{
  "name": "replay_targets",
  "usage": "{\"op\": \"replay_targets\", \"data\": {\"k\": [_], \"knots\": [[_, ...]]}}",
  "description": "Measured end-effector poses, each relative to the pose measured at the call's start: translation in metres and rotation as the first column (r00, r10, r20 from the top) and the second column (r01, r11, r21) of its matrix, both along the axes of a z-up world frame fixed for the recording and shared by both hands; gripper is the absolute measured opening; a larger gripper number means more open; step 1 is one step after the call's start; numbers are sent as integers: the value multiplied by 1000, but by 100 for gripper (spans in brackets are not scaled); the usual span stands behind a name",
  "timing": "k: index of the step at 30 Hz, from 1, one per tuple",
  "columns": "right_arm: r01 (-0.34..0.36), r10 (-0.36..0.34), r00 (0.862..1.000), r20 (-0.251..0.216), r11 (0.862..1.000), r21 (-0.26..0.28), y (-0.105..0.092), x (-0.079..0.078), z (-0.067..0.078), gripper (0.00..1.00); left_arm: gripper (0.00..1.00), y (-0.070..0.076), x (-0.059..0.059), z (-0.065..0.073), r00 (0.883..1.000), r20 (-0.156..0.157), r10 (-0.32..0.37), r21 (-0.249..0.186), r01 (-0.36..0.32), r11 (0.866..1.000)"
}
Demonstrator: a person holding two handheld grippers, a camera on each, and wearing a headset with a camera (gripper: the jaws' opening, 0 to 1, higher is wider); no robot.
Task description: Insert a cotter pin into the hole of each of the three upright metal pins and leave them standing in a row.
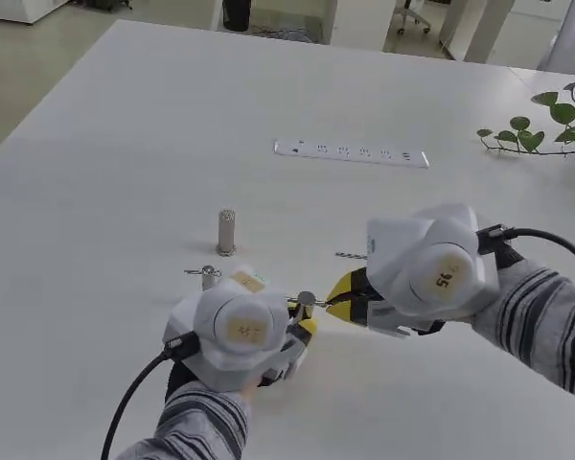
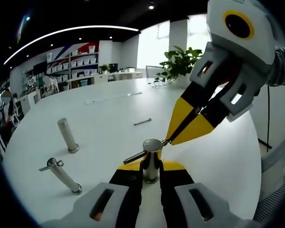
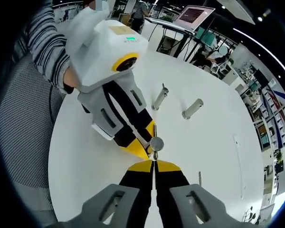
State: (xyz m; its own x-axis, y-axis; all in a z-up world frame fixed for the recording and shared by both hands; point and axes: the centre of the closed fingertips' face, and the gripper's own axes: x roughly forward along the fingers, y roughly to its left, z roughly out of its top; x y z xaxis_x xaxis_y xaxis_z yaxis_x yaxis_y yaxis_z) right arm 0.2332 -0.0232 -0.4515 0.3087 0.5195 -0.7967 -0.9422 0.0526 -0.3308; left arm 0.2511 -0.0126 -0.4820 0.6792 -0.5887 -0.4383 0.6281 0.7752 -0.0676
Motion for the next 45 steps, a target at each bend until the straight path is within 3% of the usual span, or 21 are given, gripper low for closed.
{"op": "replay_targets", "data": {"k": [17, 19, 25, 32, 38, 45], "knots": [[14, -14, 1000, 1, 1000, -2, 3, 2, -1, 0, 10, 1, -1, -1, 1000, -13, 6, 1, -6, 1000], [16, -16, 1000, 2, 1000, -3, 3, 2, -2, 0, 10, 2, -3, -5, 1000, -28, 0, 23, 1, 1000], [41, -41, 999, -2, 999, 4, 1, 6, -3, 3, 14, 3, -7, -6, 999, -46, -7, 17, 7, 1000], [102, -95, 992, -83, 992, 76, 6, 6, 3, 11, 28, 12, -12, -9, 998, -70, -2, 53, 6, 999], [192, -151, 961, -233, 968, 162, 21, 3, 4, 20, 34, 17, -16, -6, 996, -89, -4, 50, 8, 999], [212, -167, 951, -261, 964, 158, 27, 9, -7, 18, 42, 26, -20, 12, 997, -82, 9, 16, -8, 1000]]}}
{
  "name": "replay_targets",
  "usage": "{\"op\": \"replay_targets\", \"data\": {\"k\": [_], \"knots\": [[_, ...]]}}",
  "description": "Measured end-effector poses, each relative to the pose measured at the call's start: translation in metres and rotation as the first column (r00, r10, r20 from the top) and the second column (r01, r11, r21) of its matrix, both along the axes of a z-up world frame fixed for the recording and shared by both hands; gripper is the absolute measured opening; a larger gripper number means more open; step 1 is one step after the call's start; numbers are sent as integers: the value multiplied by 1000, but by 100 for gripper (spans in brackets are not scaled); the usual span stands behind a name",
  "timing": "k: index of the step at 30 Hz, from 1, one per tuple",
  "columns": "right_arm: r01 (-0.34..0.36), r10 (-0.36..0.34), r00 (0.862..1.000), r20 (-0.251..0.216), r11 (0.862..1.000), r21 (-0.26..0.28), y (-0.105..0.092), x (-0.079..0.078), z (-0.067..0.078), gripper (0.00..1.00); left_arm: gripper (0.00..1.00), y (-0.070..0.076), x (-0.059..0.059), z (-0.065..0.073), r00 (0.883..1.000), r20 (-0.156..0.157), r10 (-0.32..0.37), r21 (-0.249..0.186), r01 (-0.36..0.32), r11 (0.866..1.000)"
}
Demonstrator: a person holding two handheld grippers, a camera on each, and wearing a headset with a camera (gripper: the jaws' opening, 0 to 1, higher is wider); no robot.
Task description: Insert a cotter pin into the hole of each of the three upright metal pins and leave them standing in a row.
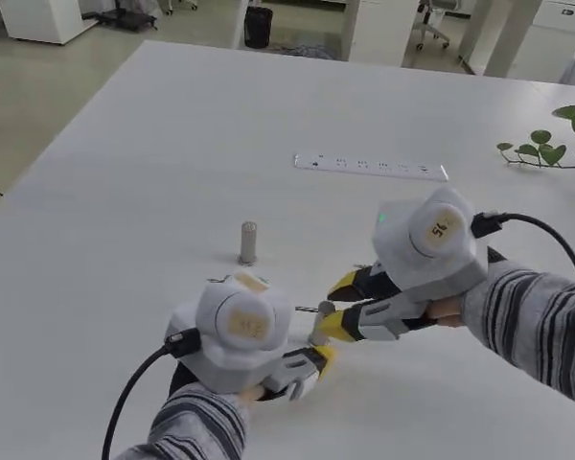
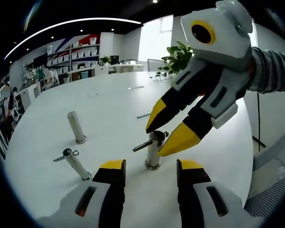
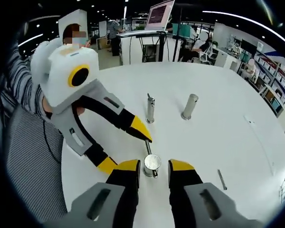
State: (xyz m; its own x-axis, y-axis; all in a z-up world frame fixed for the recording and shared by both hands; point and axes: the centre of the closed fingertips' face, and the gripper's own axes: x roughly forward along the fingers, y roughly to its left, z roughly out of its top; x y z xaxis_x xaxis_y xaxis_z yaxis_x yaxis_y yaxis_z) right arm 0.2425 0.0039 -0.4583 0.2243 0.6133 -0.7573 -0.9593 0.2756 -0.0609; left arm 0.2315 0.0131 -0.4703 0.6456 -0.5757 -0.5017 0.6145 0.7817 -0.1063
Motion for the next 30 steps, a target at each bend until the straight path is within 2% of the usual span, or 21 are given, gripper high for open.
{"op": "replay_targets", "data": {"k": [1, 3, 4, 6, 11, 14, 15, 18, 20, 22, 24, 26, 30], "knots": [[-2, 2, 1000, -7, 1000, 3, 1, 0, -1, 17, 42, 2, -1, 2, 1000, -4, 5, -3, -5, 1000], [-6, 6, 1000, -15, 1000, 12, 4, 0, -1, 16, 44, 8, -3, 9, 1000, 10, 22, -13, -22, 1000], [-8, 9, 1000, -19, 1000, 12, 5, 0, -1, 15, 46, 11, -5, 12, 1000, 4, 31, -15, -31, 999], [-20, 20, 1000, -19, 1000, 1, 7, -1, -3, 12, 47, 16, -6, 17, 999, 17, 40, -22, -40, 999], [-30, 29, 999, -36, 1000, -9, 8, -3, -4, 9, 52, 26, -13, 26, 998, 15, 54, -42, -53, 998], [-37, 36, 999, -40, 999, -13, 8, -3, -4, 9, 57, 29, -20, 31, 999, 22, 39, -39, -38, 999], [-37, 36, 998, -45, 999, -15, 8, -3, -4, 9, 60, 31, -22, 34, 999, 42, 29, -31, -27, 999], [-55, 54, 998, -45, 998, -24, 9, -4, -4, 9, 66, 36, -28, 36, 998, 54, 21, -6, -21, 1000], [-63, 61, 997, -42, 998, -28, 11, -3, -4, 8, 70, 39, -29, 40, 997, 74, 27, -20, -26, 999], [-67, 66, 997, -40, 997, -32, 12, -2, -4, 8, 73, 41, -29, 46, 995, 83, 48, -73, -42, 996], [-73, 72, 997, -31, 997, -39, 13, 1, -3, 8, 74, 46, -28, 48, 995, 84, 57, -71, -52, 996], [-70, 69, 997, -24, 997, -37, 14, 5, -2, 8, 75, 52, -25, 54, 990, 113, 81, -72, -73, 995], [-77, 76, 997, -27, 996, -42, 17, 11, -2, 9, 80, 60, -21, 56, 989, 114, 92, -70, -85, 994]]}}
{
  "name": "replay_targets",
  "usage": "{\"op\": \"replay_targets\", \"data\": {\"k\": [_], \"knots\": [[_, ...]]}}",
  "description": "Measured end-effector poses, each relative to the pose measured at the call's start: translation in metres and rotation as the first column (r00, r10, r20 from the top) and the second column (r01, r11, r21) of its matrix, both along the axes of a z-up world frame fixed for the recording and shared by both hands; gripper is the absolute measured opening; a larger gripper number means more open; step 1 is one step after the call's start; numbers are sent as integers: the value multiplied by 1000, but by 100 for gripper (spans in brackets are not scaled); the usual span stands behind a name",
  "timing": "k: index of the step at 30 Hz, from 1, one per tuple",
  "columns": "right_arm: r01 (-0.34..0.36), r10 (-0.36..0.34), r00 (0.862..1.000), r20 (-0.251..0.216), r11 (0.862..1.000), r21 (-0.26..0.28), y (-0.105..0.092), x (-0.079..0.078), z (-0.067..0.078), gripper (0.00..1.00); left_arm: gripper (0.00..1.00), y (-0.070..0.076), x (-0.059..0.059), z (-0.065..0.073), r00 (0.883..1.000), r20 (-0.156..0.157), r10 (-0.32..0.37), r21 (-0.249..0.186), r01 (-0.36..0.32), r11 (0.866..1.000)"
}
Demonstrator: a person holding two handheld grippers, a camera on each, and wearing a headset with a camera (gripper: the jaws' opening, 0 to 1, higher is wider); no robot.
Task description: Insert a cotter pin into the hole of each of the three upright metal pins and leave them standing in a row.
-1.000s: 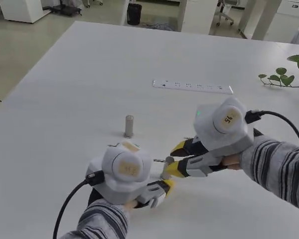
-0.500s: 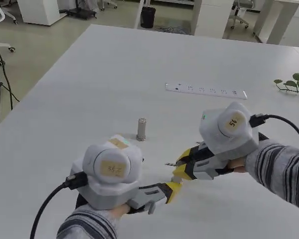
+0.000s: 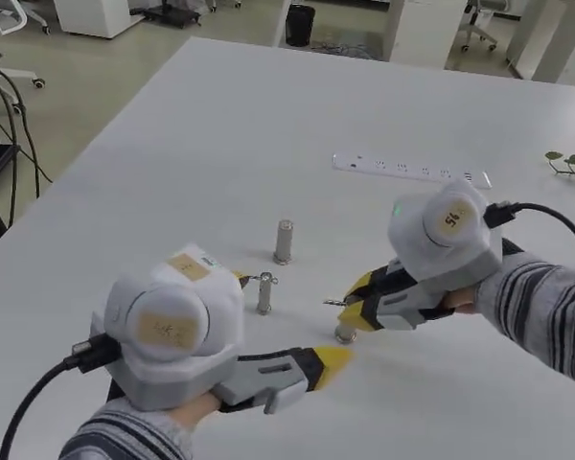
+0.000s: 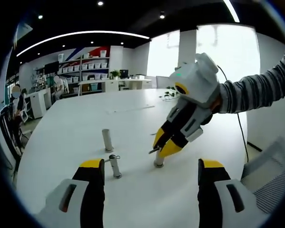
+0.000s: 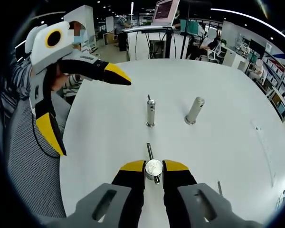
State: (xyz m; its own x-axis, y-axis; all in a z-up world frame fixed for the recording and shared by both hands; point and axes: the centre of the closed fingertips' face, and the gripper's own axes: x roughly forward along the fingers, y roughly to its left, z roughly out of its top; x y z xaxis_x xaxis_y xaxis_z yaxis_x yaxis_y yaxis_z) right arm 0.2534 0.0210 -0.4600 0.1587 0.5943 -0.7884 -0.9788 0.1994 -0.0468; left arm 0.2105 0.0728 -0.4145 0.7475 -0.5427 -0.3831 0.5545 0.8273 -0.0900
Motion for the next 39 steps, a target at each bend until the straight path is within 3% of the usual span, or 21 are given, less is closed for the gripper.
{"op": "replay_targets", "data": {"k": [8, 13, 16, 27, 39], "knots": [[-1, 1, 1000, -3, 1000, -6, 6, 11, 0, 9, 89, 8, 5, 0, 1000, 14, 24, -27, -24, 999], [-8, 8, 1000, -10, 1000, -11, 9, 10, -1, 9, 92, 10, 8, -2, 999, 14, 39, -8, -39, 999], [-5, 5, 1000, -19, 1000, -10, 9, 10, -1, 9, 93, 11, 9, -1, 999, 20, 43, -18, -42, 999], [-12, 12, 999, -34, 1000, -7, 10, 12, 0, 9, 97, 7, 8, -5, 999, -9, 37, -23, -37, 999], [-35, 36, 999, -27, 999, 4, 11, 10, 1, 9, 99, 6, 7, -6, 999, -12, 32, -11, -32, 999]]}}
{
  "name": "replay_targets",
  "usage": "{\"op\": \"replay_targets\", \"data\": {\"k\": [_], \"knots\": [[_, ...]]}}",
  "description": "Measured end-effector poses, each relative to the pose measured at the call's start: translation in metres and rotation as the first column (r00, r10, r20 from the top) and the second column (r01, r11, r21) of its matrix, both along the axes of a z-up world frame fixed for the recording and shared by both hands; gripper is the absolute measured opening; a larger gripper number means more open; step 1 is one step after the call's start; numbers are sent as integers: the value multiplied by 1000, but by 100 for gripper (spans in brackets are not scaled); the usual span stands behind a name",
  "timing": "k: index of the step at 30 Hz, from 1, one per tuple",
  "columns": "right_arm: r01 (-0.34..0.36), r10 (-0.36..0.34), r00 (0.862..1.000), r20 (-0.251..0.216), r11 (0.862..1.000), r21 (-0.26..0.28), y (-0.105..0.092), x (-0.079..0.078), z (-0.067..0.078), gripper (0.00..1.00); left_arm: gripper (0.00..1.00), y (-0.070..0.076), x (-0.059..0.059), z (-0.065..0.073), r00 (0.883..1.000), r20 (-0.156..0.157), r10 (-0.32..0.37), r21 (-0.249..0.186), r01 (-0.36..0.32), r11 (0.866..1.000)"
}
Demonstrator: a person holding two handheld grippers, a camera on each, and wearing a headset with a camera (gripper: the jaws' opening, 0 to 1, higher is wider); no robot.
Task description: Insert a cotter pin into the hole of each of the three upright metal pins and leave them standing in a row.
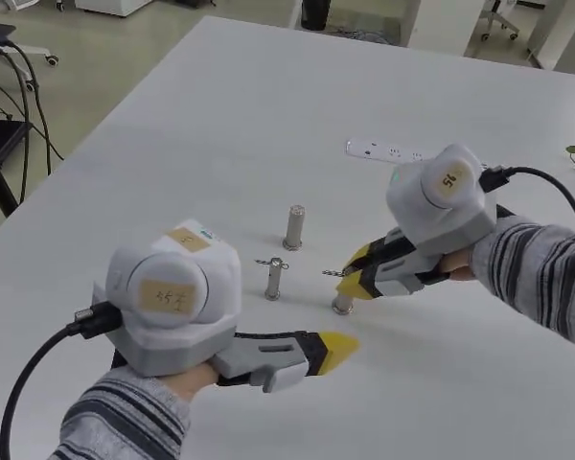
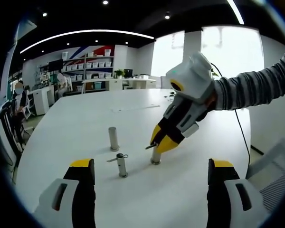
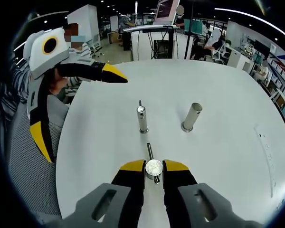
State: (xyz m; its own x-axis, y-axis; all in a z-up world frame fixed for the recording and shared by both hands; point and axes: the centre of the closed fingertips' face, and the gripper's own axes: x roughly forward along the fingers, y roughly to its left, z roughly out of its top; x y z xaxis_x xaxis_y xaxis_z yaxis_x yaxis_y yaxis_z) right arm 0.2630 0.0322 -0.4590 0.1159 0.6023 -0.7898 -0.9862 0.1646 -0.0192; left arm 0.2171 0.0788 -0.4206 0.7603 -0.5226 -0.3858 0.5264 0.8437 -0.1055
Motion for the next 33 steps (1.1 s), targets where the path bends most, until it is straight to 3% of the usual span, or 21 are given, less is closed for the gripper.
{"op": "replay_targets", "data": {"k": [4, 7, 13, 21, 24, 27, 33], "knots": [[-16, 16, 1000, 23, 1000, -7, 0, 0, 0, 9, 99, 0, -1, -1, 1000, -5, -1, 5, 1, 1000], [-81, 85, 993, 87, 996, -50, -2, 1, -3, 12, 99, -2, -2, -2, 1000, -8, -8, 11, 8, 1000], [-73, 73, 994, 75, 997, -1, 5, -1, 10, 25, 99, -6, -4, -4, 1000, -15, -28, 28, 28, 999], [8, -15, 998, 68, 995, 101, 20, 16, 27, 31, 99, -4, -4, -4, 1000, -13, -18, 35, 18, 999], [81, -91, 995, 52, 983, 162, 30, 26, 31, 31, 99, -4, -4, -4, 1000, -14, -14, 34, 14, 999], [126, -140, 988, 68, 976, 177, 33, 38, 30, 33, 99, -3, -3, -3, 1000, -9, -12, 36, 12, 999], [198, -210, 977, 44, 959, 202, 42, 62, 19, 34, 99, -4, -3, -3, 1000, -3, -16, 40, 16, 999]]}}
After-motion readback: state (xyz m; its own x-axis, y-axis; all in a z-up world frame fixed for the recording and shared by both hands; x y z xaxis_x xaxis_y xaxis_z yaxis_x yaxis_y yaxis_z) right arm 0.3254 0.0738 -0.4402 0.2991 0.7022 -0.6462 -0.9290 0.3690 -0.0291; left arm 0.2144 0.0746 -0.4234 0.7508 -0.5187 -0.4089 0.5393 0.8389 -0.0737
